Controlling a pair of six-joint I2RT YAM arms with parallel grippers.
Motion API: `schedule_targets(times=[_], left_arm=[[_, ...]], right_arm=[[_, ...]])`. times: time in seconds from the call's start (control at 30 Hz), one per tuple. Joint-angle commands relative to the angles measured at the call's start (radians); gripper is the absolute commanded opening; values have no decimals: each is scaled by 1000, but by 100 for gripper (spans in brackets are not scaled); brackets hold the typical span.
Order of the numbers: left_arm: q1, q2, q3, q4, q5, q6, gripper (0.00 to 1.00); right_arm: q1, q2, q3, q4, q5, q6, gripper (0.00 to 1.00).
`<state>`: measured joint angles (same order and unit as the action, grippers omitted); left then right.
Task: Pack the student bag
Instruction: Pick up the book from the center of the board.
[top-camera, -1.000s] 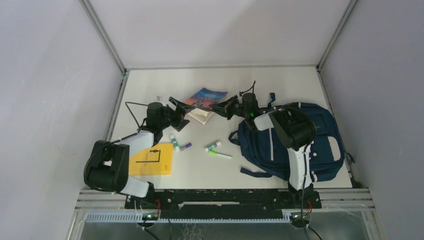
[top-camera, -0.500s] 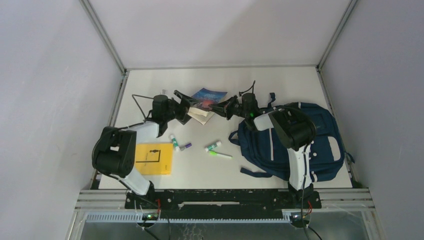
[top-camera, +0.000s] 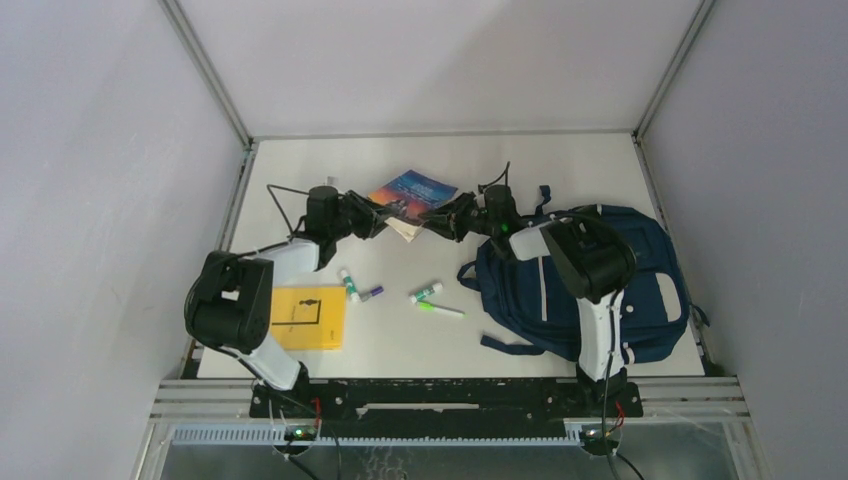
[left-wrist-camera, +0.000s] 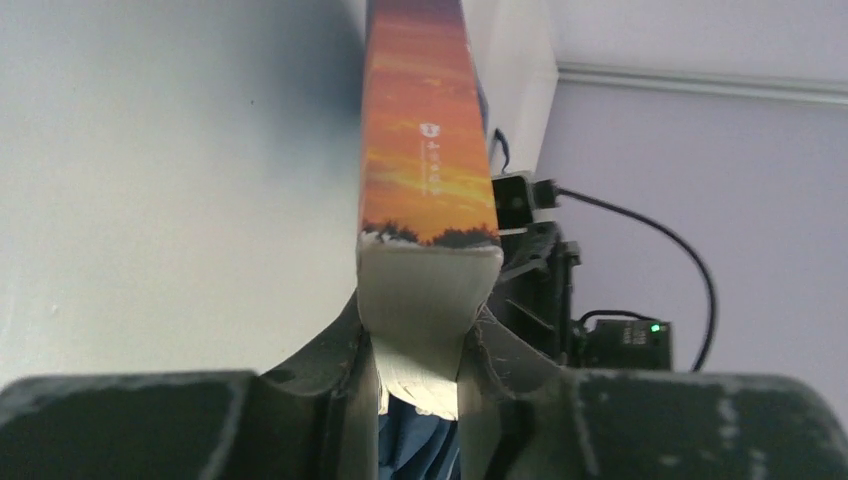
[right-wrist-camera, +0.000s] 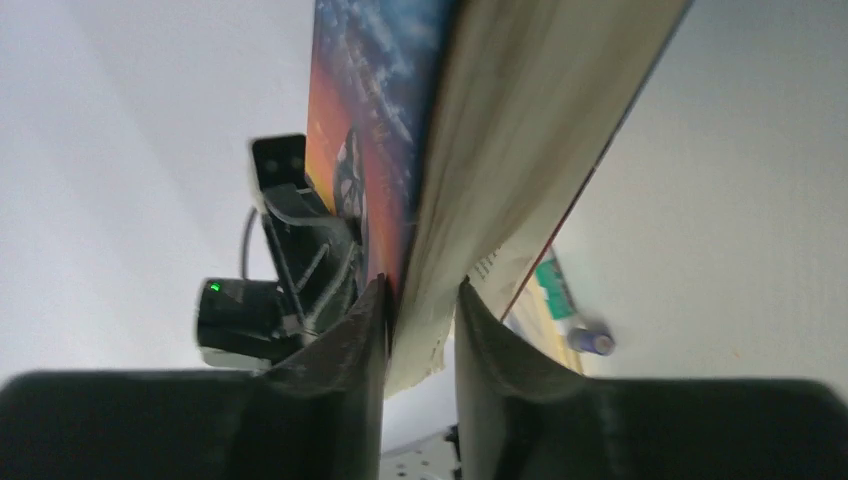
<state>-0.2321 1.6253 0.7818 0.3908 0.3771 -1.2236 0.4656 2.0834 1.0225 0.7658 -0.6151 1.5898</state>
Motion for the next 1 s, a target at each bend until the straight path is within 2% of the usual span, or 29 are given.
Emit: schedule_targets(times=[0.0, 0.03, 0.17, 0.3, 0.4, 0.5, 0.57, 0.63, 0.77, 0.97], left_arm=[[4, -24, 97, 6, 63, 76, 0], [8, -37, 109, -13, 66, 90, 0], [30, -118, 146, -108, 72, 176, 0], [41, -222, 215, -270, 77, 302, 0], [42, -332, 250, -373, 63, 380, 0], [42, -434, 253, -468, 27, 444, 0], [42, -491, 230, -480, 12, 447, 0], [42, -518, 235, -511, 49, 481, 0], [25, -505, 252, -581, 210, 497, 0], [-43, -510, 237, -639, 240, 514, 0]], right_arm=[[1, -210, 25, -185, -60, -278, 43], [-5, -278, 25, -291, -41, -357, 49], [-13, -498, 25, -711, 133, -694, 60], [41, -644, 25, -1102, 511, -959, 63], [107, -689, 25, -1250, 749, -1037, 64], [137, -712, 23, -1341, 897, -1050, 64], [137, -732, -2, -1346, 918, -1054, 60], [137, -747, -29, -1329, 904, -1068, 56], [142, -732, -50, -1315, 813, -1113, 56], [125, -691, -73, -1272, 798, -1111, 43]])
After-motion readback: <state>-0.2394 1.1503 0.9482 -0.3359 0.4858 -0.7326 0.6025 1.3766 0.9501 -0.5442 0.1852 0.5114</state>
